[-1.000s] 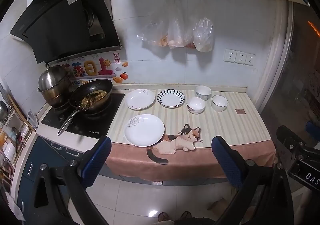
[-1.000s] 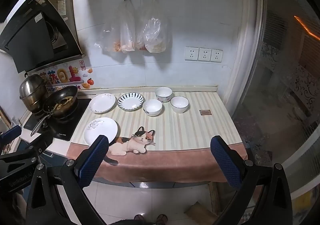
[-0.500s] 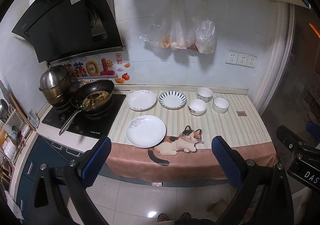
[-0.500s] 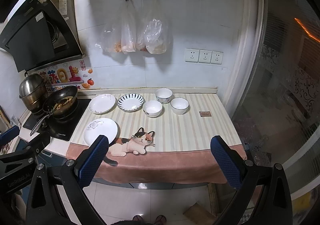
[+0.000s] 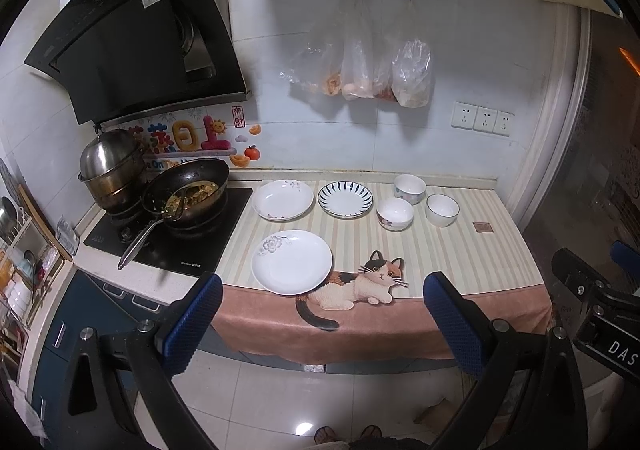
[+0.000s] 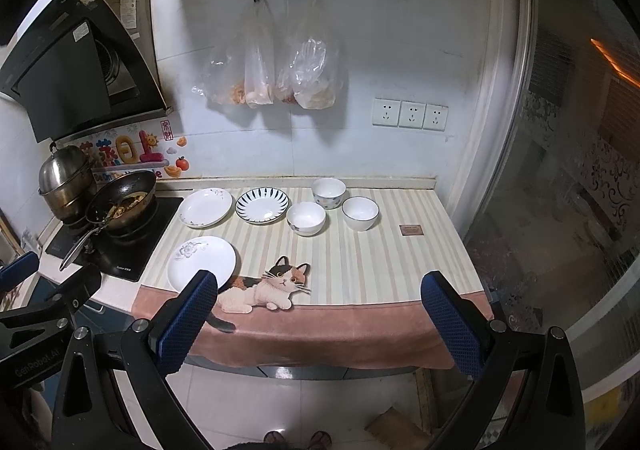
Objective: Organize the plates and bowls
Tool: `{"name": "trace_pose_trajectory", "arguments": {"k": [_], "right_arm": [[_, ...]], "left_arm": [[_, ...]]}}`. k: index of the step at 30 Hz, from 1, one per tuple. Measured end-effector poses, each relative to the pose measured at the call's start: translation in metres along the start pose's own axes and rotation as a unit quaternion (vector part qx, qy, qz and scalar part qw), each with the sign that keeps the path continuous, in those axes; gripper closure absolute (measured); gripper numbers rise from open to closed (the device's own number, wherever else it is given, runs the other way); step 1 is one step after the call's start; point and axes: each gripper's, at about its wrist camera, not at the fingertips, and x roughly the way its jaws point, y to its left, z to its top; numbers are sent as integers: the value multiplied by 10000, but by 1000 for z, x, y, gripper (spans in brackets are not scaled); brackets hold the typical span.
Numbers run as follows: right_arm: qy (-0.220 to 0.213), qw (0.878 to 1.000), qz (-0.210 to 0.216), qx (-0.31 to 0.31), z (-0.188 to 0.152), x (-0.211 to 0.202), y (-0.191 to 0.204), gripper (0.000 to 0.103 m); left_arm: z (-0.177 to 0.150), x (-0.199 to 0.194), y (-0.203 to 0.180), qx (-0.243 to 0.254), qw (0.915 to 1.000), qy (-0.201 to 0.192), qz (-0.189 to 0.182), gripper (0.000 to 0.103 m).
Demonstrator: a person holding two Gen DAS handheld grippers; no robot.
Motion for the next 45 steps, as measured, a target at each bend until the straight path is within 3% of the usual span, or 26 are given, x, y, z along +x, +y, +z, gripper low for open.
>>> {"name": "trace_pose_trajectory", "arguments": {"k": [45], "right_arm": [[32,10000,12,-22,6,5,21,0]], "left_arm": [[3,10,13,-103,9999,46,-16,0]]}}
